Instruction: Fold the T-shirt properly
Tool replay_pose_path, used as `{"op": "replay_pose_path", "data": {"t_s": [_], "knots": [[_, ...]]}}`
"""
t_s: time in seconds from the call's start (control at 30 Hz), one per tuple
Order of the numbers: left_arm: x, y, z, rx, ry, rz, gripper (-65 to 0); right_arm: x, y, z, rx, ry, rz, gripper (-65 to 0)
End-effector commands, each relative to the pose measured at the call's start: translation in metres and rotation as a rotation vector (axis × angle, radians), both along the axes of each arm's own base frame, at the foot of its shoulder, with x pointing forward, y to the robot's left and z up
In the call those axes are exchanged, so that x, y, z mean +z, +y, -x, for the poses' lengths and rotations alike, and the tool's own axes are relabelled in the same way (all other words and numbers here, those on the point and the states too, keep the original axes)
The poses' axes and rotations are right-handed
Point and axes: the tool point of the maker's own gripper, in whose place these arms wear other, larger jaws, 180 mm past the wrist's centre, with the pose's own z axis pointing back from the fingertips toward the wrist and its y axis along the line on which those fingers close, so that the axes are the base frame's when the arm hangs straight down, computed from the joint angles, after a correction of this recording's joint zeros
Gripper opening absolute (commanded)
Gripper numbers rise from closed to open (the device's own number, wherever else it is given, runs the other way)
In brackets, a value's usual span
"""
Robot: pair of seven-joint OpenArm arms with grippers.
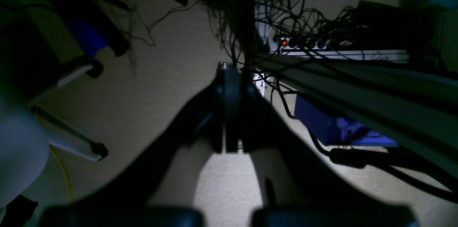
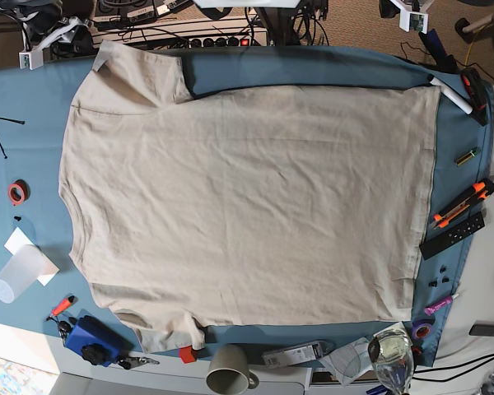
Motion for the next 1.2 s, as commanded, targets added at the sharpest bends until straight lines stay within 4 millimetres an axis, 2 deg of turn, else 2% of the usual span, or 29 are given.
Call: {"op": "replay_pose_path", "data": {"t_s": [0.0, 0.43, 0.6, 0.77, 0.83, 0.97, 1.17], "knots": [[0.006, 0.000, -0.001, -0.004, -0.017, 0.001, -65.0, 0.009, 0.001, -0.006, 0.010, -0.035, -0.017, -34.0], [0.006, 0.000, -0.002, -0.005, -0.021, 0.001, -65.0, 0.015, 0.009, -0.020, 0.008, -0.085, -0.070, -34.0], [0.006, -0.001, -0.004, -0.005, -0.024, 0.001, -65.0, 0.004, 0.035, -0.028, 0.076, -0.064, -0.117, -34.0], [0.006, 0.000, -0.003, -0.005, -0.023, 0.001, -65.0, -0.004, 0.054, -0.025, 0.101, -0.047, -0.158, -34.6], [0.006, -0.001, -0.003, -0.005, -0.024, 0.001, -65.0, -0.006, 0.059, -0.022, 0.096, -0.036, -0.172, -42.5], [0.006, -0.001, -0.006, -0.005, -0.031, 0.001, -65.0, -0.006, 0.067, -0.018, 0.092, -0.029, -0.216, -65.0], [0.007, 0.000, -0.014, -0.004, -0.054, 0.001, -65.0, -0.005, 0.069, -0.018, 0.095, -0.027, -0.226, -65.0]]}}
